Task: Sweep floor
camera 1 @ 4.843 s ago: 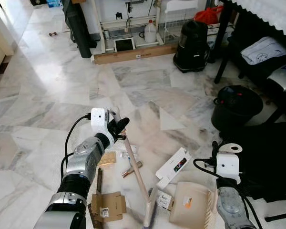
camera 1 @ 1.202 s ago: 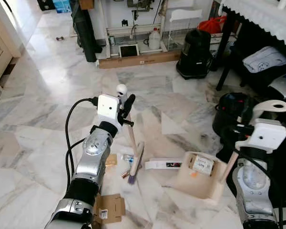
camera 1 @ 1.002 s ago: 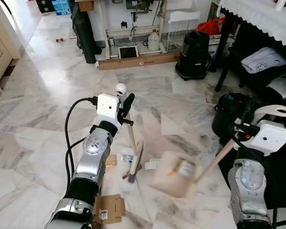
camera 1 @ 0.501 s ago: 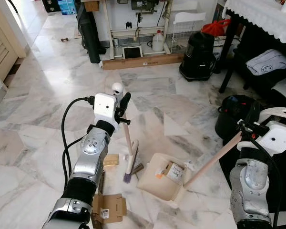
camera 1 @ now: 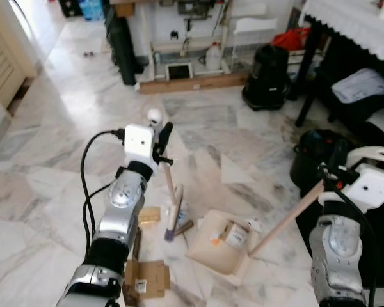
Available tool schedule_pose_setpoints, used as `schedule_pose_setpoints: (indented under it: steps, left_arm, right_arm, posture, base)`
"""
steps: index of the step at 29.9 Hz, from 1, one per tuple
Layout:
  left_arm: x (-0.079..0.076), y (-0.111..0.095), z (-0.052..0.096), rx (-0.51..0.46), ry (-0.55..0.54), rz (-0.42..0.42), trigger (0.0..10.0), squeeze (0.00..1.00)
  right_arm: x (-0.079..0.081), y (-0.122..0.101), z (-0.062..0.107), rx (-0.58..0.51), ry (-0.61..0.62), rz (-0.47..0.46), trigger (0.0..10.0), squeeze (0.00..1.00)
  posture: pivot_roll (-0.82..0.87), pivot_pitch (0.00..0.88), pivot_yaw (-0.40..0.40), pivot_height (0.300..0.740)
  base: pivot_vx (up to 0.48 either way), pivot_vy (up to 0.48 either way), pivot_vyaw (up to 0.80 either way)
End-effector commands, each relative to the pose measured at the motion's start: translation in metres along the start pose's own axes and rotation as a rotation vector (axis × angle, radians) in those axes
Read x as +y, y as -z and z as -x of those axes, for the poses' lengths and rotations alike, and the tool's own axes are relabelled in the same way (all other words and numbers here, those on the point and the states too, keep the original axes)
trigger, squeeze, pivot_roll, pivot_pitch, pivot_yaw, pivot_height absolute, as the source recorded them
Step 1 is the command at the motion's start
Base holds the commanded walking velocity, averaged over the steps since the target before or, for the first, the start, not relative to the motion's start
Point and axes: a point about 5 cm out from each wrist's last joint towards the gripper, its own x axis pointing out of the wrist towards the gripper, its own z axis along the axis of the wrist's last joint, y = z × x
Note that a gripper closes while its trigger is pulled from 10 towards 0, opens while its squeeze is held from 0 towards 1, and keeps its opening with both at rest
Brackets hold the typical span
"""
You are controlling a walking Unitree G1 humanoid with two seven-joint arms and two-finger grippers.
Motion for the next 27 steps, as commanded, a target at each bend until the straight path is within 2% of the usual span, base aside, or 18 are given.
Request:
schedule_pose_setpoints:
  steps: [1, 10, 27]
  left_arm:
    - [0.0066, -0.0053, -0.0013, -0.033, -0.015, -0.039, 10.0, 0.0]
    - [0.0051, -0.005, -0.0055, -0.031, -0.009, -0.042, 10.0, 0.0]
    - [0.0023, -0.004, -0.0069, -0.034, 0.017, -0.044, 10.0, 0.0]
  right_arm:
    - [0.0029, -0.0087, -0.002, -0.041, -0.008, -0.015, 10.0, 0.0]
    - [0.0045, -0.0088, -0.0049, -0.042, -0.018, -0.012, 10.0, 0.0]
    - [0.0046, -0.0068, 0.0011, -0.036, -0.011, -0.014, 10.0, 0.0]
  posture:
    - [0.05, 0.006, 0.039, 0.74]
    - [0.05, 0.0, 0.045, 0.74]
    - [0.04, 0.0, 0.063, 0.74]
  base:
    - [0.0, 0.0, 0.8]
    - [0.0, 0.0, 0.8]
    - [0.0, 0.0, 0.8]
